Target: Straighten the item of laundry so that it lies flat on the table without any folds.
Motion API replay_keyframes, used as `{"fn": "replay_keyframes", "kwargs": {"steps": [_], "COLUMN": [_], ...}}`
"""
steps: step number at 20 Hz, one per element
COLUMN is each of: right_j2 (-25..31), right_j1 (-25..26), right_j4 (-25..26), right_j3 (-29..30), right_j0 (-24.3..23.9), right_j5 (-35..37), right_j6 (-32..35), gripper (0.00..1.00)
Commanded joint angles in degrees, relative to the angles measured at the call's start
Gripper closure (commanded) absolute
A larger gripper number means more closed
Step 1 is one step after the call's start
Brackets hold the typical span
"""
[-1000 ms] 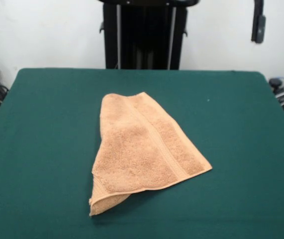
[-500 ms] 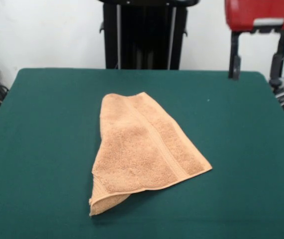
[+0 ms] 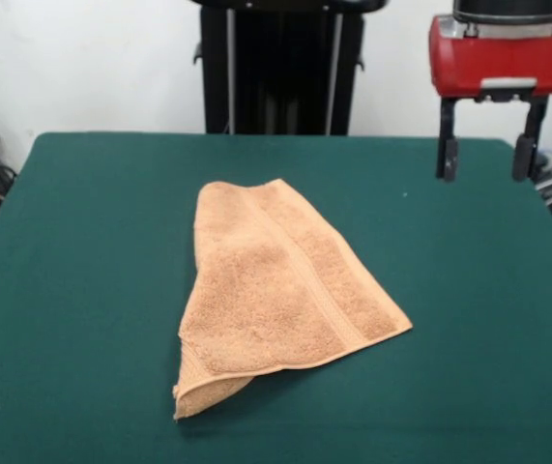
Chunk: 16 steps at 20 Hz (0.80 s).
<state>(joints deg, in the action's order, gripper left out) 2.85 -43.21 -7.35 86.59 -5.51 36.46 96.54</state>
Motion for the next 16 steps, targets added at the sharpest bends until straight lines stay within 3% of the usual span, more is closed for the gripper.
{"fn": "replay_keyframes", "kwargs": {"steps": [1,16], "right_j2": [0.05,6.00], "right_j1": [1.27,3.75], "right_j4": [-1.06,-3.44], "right_j3": [4.23,1.85], "right_j0": [1.80,-4.53], "right_j5": [-4.57,-2.17], "right_j6": [13.36,6.16], "gripper": [0.00,0.00]}}
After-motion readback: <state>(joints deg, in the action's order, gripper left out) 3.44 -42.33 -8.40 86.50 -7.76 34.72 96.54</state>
